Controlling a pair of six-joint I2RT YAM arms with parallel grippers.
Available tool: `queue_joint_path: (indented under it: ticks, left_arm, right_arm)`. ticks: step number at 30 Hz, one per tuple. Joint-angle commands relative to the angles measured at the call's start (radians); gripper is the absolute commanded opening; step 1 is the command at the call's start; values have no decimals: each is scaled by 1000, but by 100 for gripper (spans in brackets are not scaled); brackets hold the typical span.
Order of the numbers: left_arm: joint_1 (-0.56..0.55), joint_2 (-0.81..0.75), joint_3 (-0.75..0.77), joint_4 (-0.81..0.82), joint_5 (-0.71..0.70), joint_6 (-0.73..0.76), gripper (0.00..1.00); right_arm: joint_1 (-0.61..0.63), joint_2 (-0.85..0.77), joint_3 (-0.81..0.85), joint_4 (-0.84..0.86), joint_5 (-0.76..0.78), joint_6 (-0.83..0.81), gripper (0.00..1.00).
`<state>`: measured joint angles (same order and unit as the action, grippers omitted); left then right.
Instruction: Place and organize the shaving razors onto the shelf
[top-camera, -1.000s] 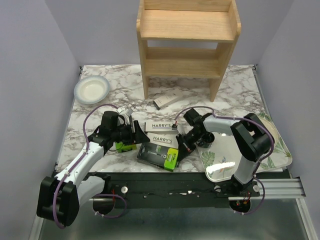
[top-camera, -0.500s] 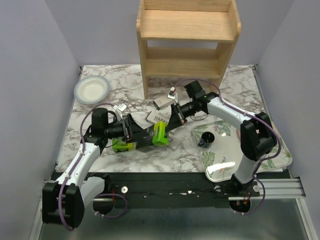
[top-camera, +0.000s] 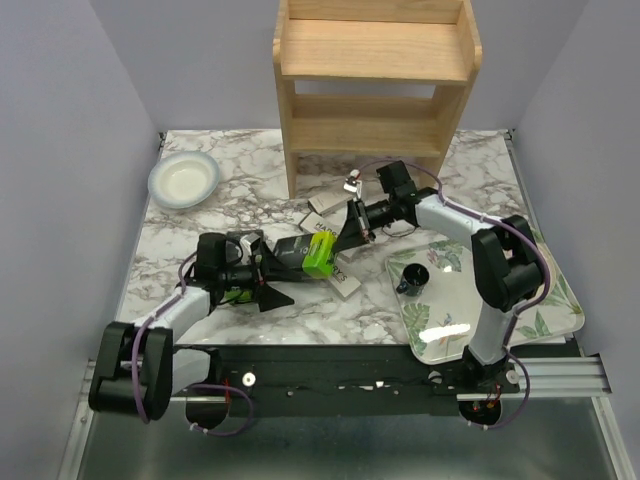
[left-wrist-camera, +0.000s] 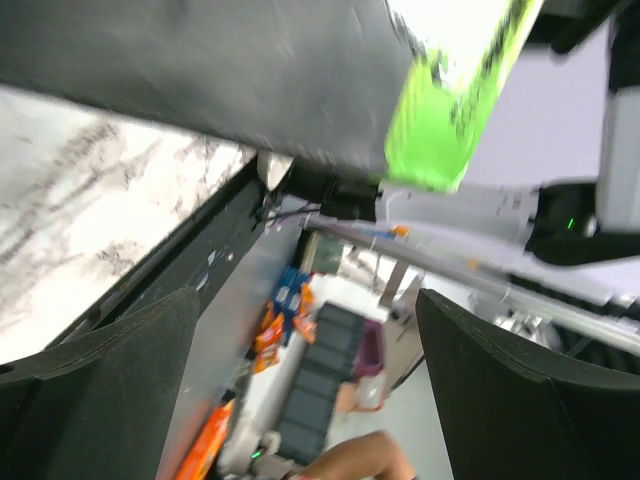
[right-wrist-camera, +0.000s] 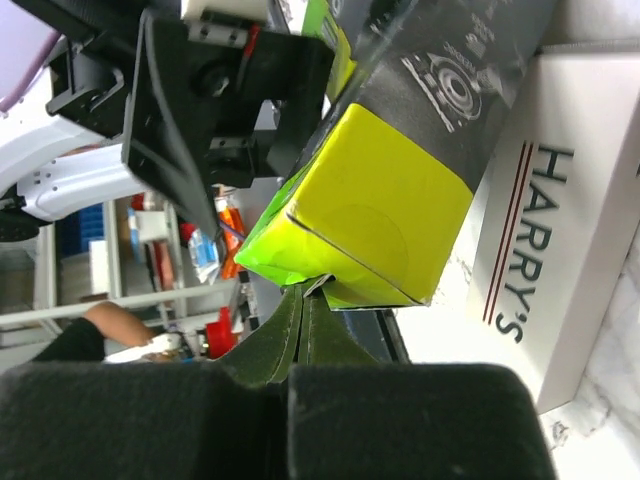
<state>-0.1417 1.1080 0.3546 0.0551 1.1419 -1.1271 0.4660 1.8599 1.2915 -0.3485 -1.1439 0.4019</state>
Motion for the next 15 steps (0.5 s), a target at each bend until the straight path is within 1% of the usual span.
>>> queue_joint_path:
  ticks: [1,3,5,6,7,8,10,12,13,15]
  left_arm:
    - [-1,139,29,203,-111,-209,99]
    - [-2,209,55,242,-154,-244,99]
    - [-12,271,84,334,-168,-298,99]
    - [-30,286,96,365,-175,-312,99]
    - [-41,302,109,405,-182,-321,99]
    - [-53,325,133,410,-191,-330,99]
    - [-93,345,153,390,-214,-329,98]
    - [-114,365,179,329,-222,-301,99]
    - [-121,368,185,275,-223,-292,98]
    - [-116,349,184,244,-218,-258,98]
  right_arm:
    - [3,-51,-93,78,1,101,2]
    - [3,-70,-118,92,12,141,3]
    - [2,-85,-164,124,22,178,3]
    - [3,-94,-178,156,27,219,4]
    - [6,-94,-185,161,30,230,4]
    - [14,-94,-187,164,30,233,4]
    - [19,-96,-189,195,32,267,4]
    - [22,-94,-175,227,32,299,4]
    - [22,-87,-169,241,32,311,4]
    - [22,-79,-137,272,44,330,4]
